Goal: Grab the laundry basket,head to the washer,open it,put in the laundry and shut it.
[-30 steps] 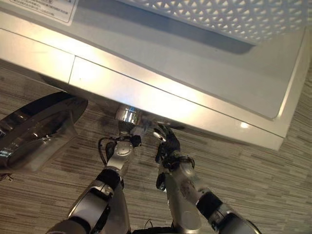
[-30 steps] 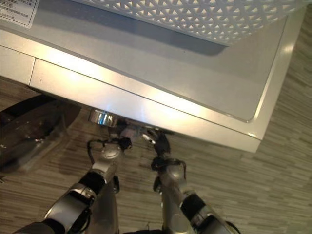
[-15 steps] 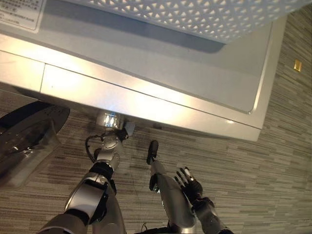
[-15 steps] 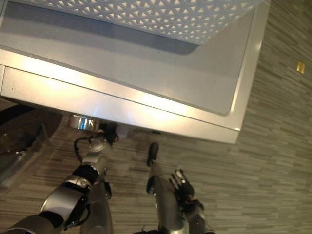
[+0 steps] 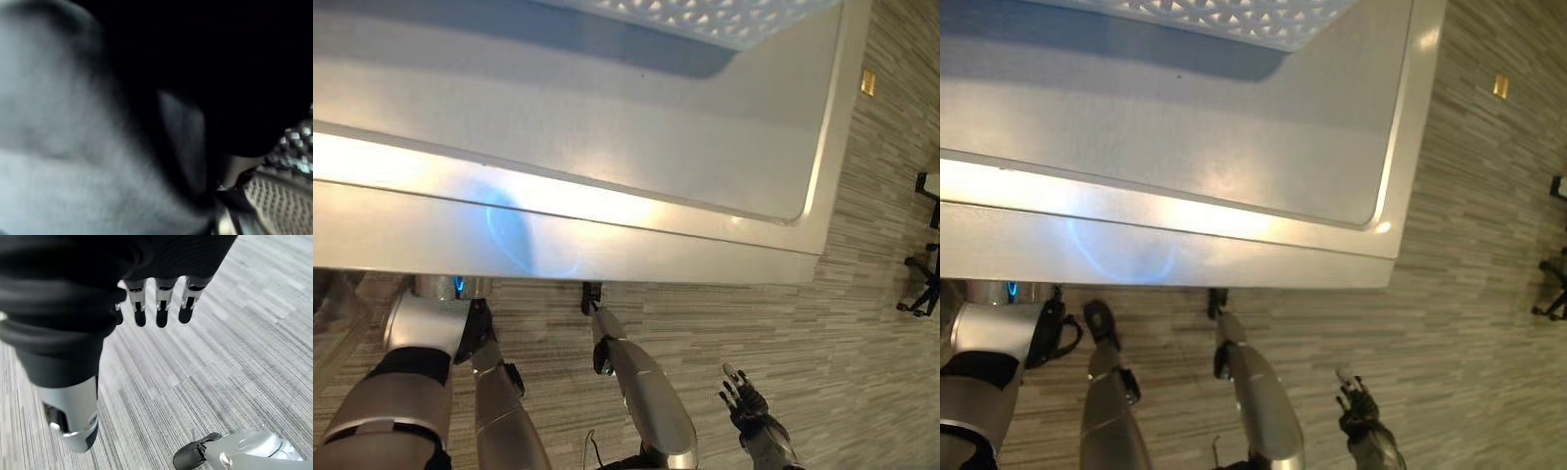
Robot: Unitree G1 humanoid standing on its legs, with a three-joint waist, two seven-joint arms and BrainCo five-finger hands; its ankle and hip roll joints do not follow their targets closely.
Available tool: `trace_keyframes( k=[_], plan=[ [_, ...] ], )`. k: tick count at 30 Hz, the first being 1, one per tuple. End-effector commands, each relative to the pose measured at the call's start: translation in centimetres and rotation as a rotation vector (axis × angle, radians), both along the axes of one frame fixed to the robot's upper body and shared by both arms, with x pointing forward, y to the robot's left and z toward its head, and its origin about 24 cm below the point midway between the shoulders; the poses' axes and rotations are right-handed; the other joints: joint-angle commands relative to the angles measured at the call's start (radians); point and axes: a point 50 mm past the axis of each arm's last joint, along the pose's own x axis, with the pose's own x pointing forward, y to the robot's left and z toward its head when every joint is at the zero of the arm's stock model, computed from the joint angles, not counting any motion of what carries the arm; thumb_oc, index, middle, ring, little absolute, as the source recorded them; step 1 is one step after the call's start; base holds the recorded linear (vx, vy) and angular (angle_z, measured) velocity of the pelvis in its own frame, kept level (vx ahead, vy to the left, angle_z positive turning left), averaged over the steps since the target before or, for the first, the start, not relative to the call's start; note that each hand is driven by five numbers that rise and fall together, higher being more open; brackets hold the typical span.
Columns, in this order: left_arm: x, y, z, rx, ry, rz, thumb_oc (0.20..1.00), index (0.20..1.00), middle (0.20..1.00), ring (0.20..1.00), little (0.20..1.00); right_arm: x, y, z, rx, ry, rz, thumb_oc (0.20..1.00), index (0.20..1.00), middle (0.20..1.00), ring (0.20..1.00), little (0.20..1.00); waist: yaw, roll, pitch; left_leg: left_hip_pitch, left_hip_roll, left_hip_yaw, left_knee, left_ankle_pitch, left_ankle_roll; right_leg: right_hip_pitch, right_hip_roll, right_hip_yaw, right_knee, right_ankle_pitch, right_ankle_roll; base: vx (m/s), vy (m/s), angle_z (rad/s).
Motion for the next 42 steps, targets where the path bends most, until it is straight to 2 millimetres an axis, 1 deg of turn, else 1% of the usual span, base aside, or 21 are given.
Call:
trace_keyframes(
  k=[1, 2, 8, 11, 14, 21, 22, 23, 26, 27, 29, 30, 31, 32, 34, 35, 36, 37, 38, 41, 42],
  plan=[
    [-2.4, -1.9, 17.1, -0.092, -0.479, -0.101, 0.542, 0.542, 0.542, 0.542, 0.542, 1.2, -2.4, 1.1, -0.093, -0.019, 0.038, 1.000, 1.000, 1.000, 1.000, 1.000, -0.002, 0.014, 0.037, 0.019, -0.009, -0.056, 0.062, -0.079, 0.056, 0.074, -0.029, -0.011, 0.085, -0.104, 0.121, 0.02, 0.048, 0.01],
    [-1.5, -3.0, 16.8, -0.064, -0.400, -0.224, 1.000, 1.000, 1.000, 1.000, 1.000, 1.7, -3.9, 1.7, -0.105, -0.011, 0.014, 1.000, 1.000, 1.000, 1.000, 1.000, 0.001, 0.049, 0.037, 0.012, -0.022, -0.058, 0.059, -0.075, 0.061, 0.070, -0.034, -0.012, 0.087, -0.107, 0.120, 0.01, 0.066, 0.00],
    [-1.1, -2.7, 16.5, 0.285, -0.162, -0.153, 1.000, 1.000, 1.000, 1.000, 1.000, 1.4, -5.1, 1.8, -0.093, 0.013, 0.025, 1.000, 1.000, 1.000, 1.000, 1.000, 0.008, 0.083, 0.043, 0.009, -0.041, -0.058, 0.055, -0.067, 0.066, 0.067, -0.043, -0.016, 0.083, -0.101, 0.116, -0.01, 0.036, -0.02],
    [-1.2, -4.1, 17.4, 1.149, 0.146, 0.229, 1.000, 1.000, 1.000, 1.000, 1.000, 1.0, -5.5, 1.9, -0.127, -0.001, 0.066, 1.000, 1.000, 1.000, 1.000, 1.000, 0.004, 0.072, 0.050, 0.003, -0.045, -0.060, 0.051, -0.052, 0.067, 0.061, -0.048, -0.015, 0.080, -0.092, 0.111, -0.06, -0.005, 0.03],
    [-0.6, -6.2, 16.9, 1.577, 0.251, 0.397, 1.000, 1.000, 1.000, 1.000, 1.000, 1.5, -4.7, 2.1, -0.130, -0.040, 0.109, 1.000, 1.000, 1.000, 1.000, 1.000, 0.006, 0.065, 0.057, 0.003, -0.043, -0.062, 0.048, -0.051, 0.067, 0.062, -0.051, -0.014, 0.078, -0.090, 0.111, -0.03, -0.001, 0.07],
    [0.7, -6.6, 12.6, 1.733, 0.344, 0.348, 1.000, 1.000, 1.000, 1.000, 1.000, 1.7, -3.6, 2.0, -0.105, -0.058, 0.136, 1.000, 1.000, 1.000, 1.000, 1.000, 0.030, 0.074, 0.077, 0.016, -0.047, -0.063, 0.039, -0.049, 0.069, 0.076, -0.052, -0.017, 0.073, -0.091, 0.113, -0.02, -0.002, 0.04],
    [1.0, -6.6, 11.5, 1.737, 0.362, 0.315, 1.000, 1.000, 1.000, 1.000, 1.000, 1.5, -3.5, 1.8, -0.099, -0.050, 0.136, 1.000, 1.000, 1.000, 1.000, 1.000, 0.037, 0.078, 0.082, 0.020, -0.049, -0.061, 0.038, -0.049, 0.069, 0.079, -0.053, -0.017, 0.074, -0.092, 0.113, 0.00, 0.000, 0.00],
    [1.6, -6.6, 7.6, 1.717, 0.410, 0.199, 1.000, 1.000, 1.000, 1.000, 1.000, 0.6, -3.0, 1.2, -0.067, -0.023, 0.134, 1.000, 1.000, 1.000, 1.000, 1.000, 0.057, 0.090, 0.090, 0.030, -0.053, -0.058, 0.036, -0.049, 0.069, 0.089, -0.056, -0.021, 0.074, -0.096, 0.113, 0.00, 0.000, 0.00],
    [1.6, -6.4, 4.0, 1.704, 0.438, 0.103, 1.000, 1.000, 1.000, 1.000, 1.000, -0.1, -2.7, 0.8, -0.041, -0.004, 0.133, 1.000, 1.000, 1.000, 1.000, 1.000, 0.069, 0.096, 0.096, 0.028, -0.065, -0.053, 0.032, -0.025, 0.076, 0.089, -0.070, -0.032, 0.071, -0.085, 0.104, -0.06, -0.004, -0.04],
    [0.9, -6.1, -0.6, 1.627, 0.473, -0.041, 1.000, 1.000, 1.000, 1.000, 1.000, -0.7, -2.5, 0.5, -0.025, 0.015, 0.136, 1.000, 1.000, 1.000, 1.000, 1.000, 0.090, 0.107, 0.097, 0.044, -0.067, -0.055, 0.027, -0.025, 0.076, 0.106, -0.071, -0.036, 0.068, -0.090, 0.101, -0.09, -0.007, -0.04],
    [0.3, -5.8, -2.7, 1.577, 0.486, -0.099, 1.000, 1.000, 1.000, 1.000, 1.000, -0.8, -2.5, 0.5, -0.022, 0.017, 0.136, 1.000, 1.000, 1.000, 1.000, 1.000, 0.099, 0.110, 0.097, 0.053, -0.066, -0.055, 0.025, -0.026, 0.076, 0.114, -0.071, -0.037, 0.066, -0.091, 0.100, -0.03, -0.012, -0.03],
    [-1.5, -5.4, -7.7, 1.453, 0.535, -0.231, 1.000, 1.000, 1.000, 1.000, 1.000, -0.9, -2.6, 0.4, -0.027, 0.030, 0.140, 1.000, 1.000, 1.000, 1.000, 1.000, 0.119, 0.121, 0.092, 0.076, -0.068, -0.054, 0.020, -0.030, 0.076, 0.135, -0.071, -0.038, 0.059, -0.092, 0.097, -0.03, -0.006, -0.03],
    [-1.5, -5.4, -7.7, 1.453, 0.535, -0.231, 1.000, 1.000, 1.000, 1.000, 1.000, -0.9, -2.6, 0.4, -0.027, 0.030, 0.140, 1.000, 1.000, 1.000, 1.000, 1.000, 0.119, 0.121, 0.092, 0.076, -0.068, -0.054, 0.020, -0.030, 0.076, 0.135, -0.071, -0.038, 0.059, -0.092, 0.097, 0.00, 0.000, 0.00],
    [-4.3, -5.1, -12.5, 1.290, 0.579, -0.343, 1.000, 1.000, 1.000, 1.000, 1.000, -0.9, -2.6, 0.5, -0.042, 0.039, 0.157, 1.000, 1.000, 1.000, 1.000, 1.000, 0.134, 0.129, 0.075, 0.104, -0.070, -0.047, 0.023, -0.041, 0.077, 0.167, -0.069, -0.036, 0.048, -0.091, 0.095, 0.00, 0.000, 0.00],
    [-5.6, -5.2, -14.7, 1.222, 0.599, -0.396, 1.000, 1.000, 1.000, 1.000, 1.000, -0.8, -2.7, 0.6, -0.053, 0.035, 0.162, 1.000, 1.000, 1.000, 1.000, 1.000, 0.142, 0.134, 0.066, 0.117, -0.071, -0.043, 0.029, -0.050, 0.080, 0.183, -0.070, -0.034, 0.044, -0.091, 0.093, 0.03, 0.049, -0.09],
    [-8.9, -5.1, -18.7, 1.082, 0.651, -0.496, 1.000, 1.000, 1.000, 1.000, 1.000, -0.6, -2.9, 0.7, -0.076, 0.038, 0.175, 1.000, 1.000, 1.000, 1.000, 1.000, 0.156, 0.146, 0.042, 0.163, -0.072, -0.032, 0.043, -0.076, 0.089, 0.228, -0.069, -0.017, 0.036, -0.092, 0.091, 0.05, 0.066, -0.19],
    [-9.0, -5.1, -18.7, 1.080, 0.653, -0.497, 1.000, 1.000, 1.000, 1.000, 1.000, -0.7, -2.9, 0.7, -0.077, 0.040, 0.177, 1.000, 1.000, 1.000, 1.000, 1.000, 0.157, 0.145, 0.042, 0.166, -0.071, -0.031, 0.044, -0.078, 0.089, 0.231, -0.068, -0.016, 0.035, -0.092, 0.091, 0.09, 0.132, -0.36],
    [-11.9, -5.2, -22.3, 0.945, 0.724, -0.587, 1.000, 1.000, 1.000, 1.000, 1.000, -0.4, -3.4, 0.9, -0.106, 0.045, 0.185, 1.000, 1.000, 1.000, 1.000, 1.000, 0.171, 0.159, 0.013, 0.214, -0.075, -0.017, 0.059, -0.100, 0.103, 0.272, -0.069, 0.000, 0.034, -0.096, 0.090, 0.08, 0.101, -0.31],
    [-13.3, -5.1, -23.5, 0.906, 0.752, -0.619, 1.000, 1.000, 1.000, 1.000, 1.000, -0.4, -3.7, 0.9, -0.128, 0.051, 0.199, 1.000, 1.000, 1.000, 1.000, 1.000, 0.181, 0.169, -0.003, 0.249, -0.074, -0.011, 0.058, -0.109, 0.111, 0.289, -0.068, 0.011, 0.044, -0.105, 0.089, 0.13, 0.126, -0.33],
    [-15.7, -5.0, -25.7, 0.828, 0.818, -0.687, 1.000, 1.000, 1.000, 1.000, 1.000, -0.3, -4.2, 1.1, -0.158, 0.058, 0.222, 1.000, 1.000, 1.000, 1.000, 1.000, 0.196, 0.192, -0.028, 0.328, -0.067, -0.002, 0.038, -0.118, 0.128, 0.306, -0.067, 0.029, 0.122, -0.142, 0.083, 0.09, 0.039, -0.32],
    [-18.0, -5.2, -27.7, 0.759, 0.877, -0.765, 1.000, 1.000, 1.000, 1.000, 1.000, 0.1, -4.4, 1.3, -0.183, 0.059, 0.236, 1.000, 1.000, 1.000, 1.000, 1.000, 0.194, 0.249, -0.056, 0.416, -0.081, -0.029, 0.011, -0.118, 0.148, 0.318, -0.067, 0.111, 0.266, -0.218, 0.096, 0.14, 0.003, -0.09]
  ],
)
